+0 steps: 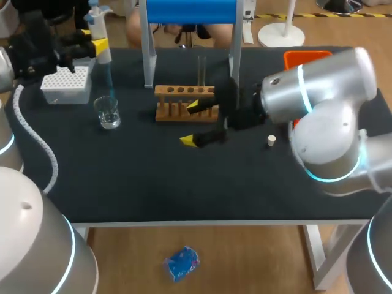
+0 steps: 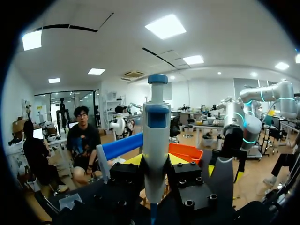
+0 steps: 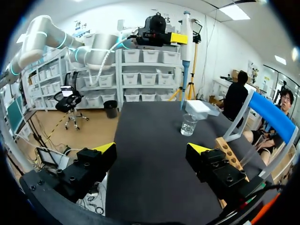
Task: Invert the test tube, pick up the pipette, mount the tip to pipette, aspirate from beaker and dispense into the tube, eject the tip, return the pipette, and cap with the stopper.
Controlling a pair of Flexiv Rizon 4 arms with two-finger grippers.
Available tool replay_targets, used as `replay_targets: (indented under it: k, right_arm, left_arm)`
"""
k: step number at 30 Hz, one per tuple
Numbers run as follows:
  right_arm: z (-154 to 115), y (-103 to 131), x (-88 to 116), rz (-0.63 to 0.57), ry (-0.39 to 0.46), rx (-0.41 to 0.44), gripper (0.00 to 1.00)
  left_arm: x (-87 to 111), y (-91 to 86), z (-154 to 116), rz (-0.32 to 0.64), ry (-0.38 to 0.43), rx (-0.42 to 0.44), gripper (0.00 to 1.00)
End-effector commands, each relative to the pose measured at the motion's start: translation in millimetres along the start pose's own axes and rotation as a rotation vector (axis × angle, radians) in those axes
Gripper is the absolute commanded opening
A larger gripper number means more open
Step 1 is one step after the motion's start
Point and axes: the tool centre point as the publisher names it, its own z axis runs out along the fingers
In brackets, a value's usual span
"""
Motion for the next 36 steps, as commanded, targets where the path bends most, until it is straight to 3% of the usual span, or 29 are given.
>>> replay_targets:
  k: [1,16,21,36]
  right_arm:
    - [55.8,1.9,-1.7,0.020,-0.134,0.012,1.00]
    - [58.9,2.6,-3.0,0.022,-0.112,0.006,1.00]
    - [77.9,-5.8,-18.2,0.065,-0.175,0.008,1.00]
    - [125.4,-25.3,-57.2,0.165,-0.142,0.069,1.00]
  left_arm:
    - [-2.6,7.3,1.8,-0.007,-0.031,0.025,0.00]
    - [-2.6,7.3,1.8,-0.007,-0.031,0.025,0.00]
    - [-13.9,11.6,6.1,0.010,-0.024,0.020,0.00]
    - [-46.6,21.5,8.8,0.037,-0.025,0.029,0.00]
